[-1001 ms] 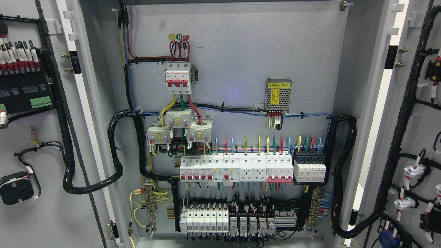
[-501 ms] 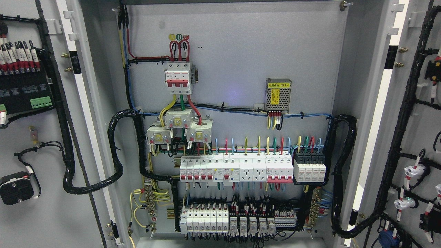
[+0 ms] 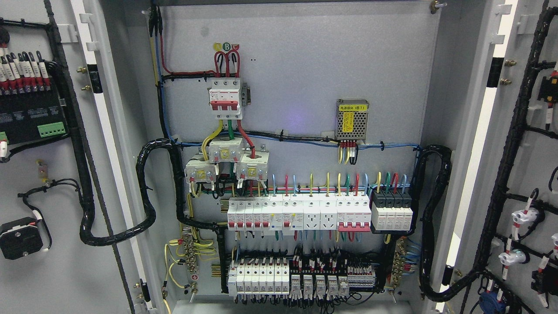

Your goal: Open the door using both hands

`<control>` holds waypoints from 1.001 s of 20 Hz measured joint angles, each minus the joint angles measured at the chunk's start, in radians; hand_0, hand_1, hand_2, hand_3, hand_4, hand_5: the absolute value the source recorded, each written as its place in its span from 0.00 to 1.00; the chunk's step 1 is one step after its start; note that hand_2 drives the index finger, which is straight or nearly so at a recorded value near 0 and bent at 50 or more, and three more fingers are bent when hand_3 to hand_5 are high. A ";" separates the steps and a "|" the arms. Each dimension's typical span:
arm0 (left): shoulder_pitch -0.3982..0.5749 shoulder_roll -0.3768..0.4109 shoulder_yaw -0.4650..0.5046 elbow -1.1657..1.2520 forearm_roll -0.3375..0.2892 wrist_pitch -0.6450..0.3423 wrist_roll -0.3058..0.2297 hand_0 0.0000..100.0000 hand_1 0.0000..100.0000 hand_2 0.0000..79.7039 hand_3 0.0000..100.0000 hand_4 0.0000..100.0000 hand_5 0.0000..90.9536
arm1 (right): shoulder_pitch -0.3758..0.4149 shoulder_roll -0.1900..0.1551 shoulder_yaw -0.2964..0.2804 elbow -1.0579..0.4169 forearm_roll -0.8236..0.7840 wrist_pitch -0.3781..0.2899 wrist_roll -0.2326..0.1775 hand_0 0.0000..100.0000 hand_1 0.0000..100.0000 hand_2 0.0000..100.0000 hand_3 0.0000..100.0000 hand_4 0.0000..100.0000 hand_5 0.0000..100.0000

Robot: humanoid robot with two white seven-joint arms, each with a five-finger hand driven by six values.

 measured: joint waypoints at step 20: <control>-0.032 -0.035 0.042 0.129 -0.125 0.035 0.069 0.00 0.00 0.00 0.00 0.04 0.00 | -0.114 0.065 -0.003 0.297 0.258 0.298 -0.305 0.00 0.00 0.00 0.00 0.00 0.00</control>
